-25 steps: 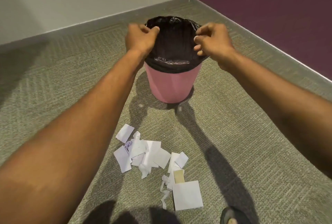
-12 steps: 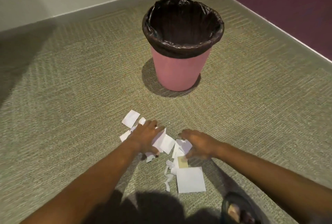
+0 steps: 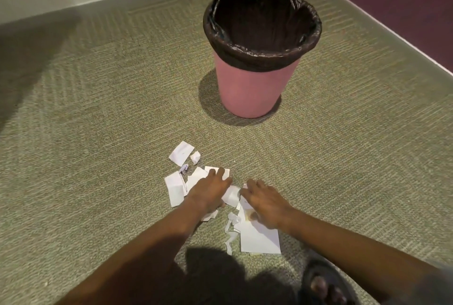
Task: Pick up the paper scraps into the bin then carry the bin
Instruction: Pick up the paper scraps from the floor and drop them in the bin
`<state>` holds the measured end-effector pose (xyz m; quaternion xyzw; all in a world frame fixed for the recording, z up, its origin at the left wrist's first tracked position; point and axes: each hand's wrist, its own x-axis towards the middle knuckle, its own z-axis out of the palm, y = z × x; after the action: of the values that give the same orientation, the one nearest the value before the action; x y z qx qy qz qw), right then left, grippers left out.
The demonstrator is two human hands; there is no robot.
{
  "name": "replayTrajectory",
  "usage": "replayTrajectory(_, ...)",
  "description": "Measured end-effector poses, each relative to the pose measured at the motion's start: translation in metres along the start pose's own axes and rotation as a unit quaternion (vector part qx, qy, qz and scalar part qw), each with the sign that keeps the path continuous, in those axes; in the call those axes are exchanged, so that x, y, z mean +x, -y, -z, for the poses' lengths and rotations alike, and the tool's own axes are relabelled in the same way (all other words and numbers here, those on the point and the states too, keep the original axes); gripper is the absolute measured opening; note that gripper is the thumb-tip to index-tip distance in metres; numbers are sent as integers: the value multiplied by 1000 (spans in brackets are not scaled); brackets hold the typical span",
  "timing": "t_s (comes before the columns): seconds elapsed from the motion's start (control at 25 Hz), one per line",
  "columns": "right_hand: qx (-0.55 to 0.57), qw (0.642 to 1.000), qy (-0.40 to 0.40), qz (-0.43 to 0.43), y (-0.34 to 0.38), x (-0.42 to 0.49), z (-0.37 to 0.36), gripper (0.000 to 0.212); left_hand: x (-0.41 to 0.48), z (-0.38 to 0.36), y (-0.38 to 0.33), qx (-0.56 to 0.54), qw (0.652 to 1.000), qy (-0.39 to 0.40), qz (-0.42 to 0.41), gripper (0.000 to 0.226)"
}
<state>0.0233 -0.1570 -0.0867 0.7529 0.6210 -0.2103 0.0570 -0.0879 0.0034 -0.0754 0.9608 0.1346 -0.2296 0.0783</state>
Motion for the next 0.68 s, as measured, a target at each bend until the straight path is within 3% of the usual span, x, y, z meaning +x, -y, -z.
replayTrajectory(0.2,80,997,2,-8,-1,-4,-6,60,-1,1,-9,36,997,-3,-70,30)
replayTrajectory(0.36,107,994,-4,-2,2,-5,-5,46,-6,-3,-16,44,994,-20,-101,29)
replayTrajectory(0.52,202,978,16,-59,-9,-6,1,25,-9,7,-15,-5,999,-38,-38,15)
replayTrajectory(0.68,340,932,3,-123,-22,-2,24,23,-4,30,-10,-91,994,-54,39,9)
